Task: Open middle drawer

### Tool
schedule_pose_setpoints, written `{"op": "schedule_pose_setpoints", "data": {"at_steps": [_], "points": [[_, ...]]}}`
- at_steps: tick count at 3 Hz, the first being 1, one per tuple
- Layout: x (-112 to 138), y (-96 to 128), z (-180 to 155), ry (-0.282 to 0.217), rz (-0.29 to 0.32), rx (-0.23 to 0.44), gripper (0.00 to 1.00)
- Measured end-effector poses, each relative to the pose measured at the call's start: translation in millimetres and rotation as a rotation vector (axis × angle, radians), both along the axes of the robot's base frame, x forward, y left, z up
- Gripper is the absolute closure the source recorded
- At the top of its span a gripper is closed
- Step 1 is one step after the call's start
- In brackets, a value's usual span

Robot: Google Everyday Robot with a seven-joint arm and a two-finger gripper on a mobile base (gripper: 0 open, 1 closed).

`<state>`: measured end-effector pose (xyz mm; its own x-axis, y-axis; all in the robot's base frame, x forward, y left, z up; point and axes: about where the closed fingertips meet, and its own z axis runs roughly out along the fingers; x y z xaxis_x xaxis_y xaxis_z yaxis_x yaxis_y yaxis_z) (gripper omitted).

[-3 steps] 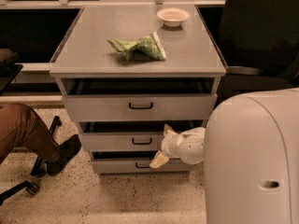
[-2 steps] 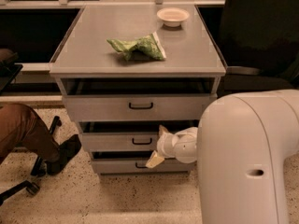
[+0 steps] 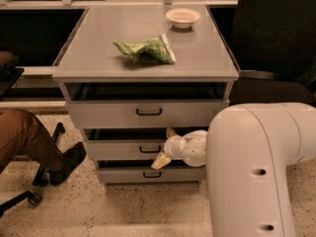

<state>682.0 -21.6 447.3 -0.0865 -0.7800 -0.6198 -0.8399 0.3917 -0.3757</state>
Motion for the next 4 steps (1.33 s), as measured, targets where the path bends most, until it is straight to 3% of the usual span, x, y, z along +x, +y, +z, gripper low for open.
{"op": "schedule_pose_setpoints", "data": {"at_steps": [2, 3, 4], "points": [[7.2, 2.1, -30.8, 0.055, -0.010, -0.014, 0.00], [-11.3, 3.9, -30.1, 0.094, 0.020, -0.074, 0.00], [-45.6, 7.5, -20.4, 0.143, 0.081, -0.151, 0.00]]}}
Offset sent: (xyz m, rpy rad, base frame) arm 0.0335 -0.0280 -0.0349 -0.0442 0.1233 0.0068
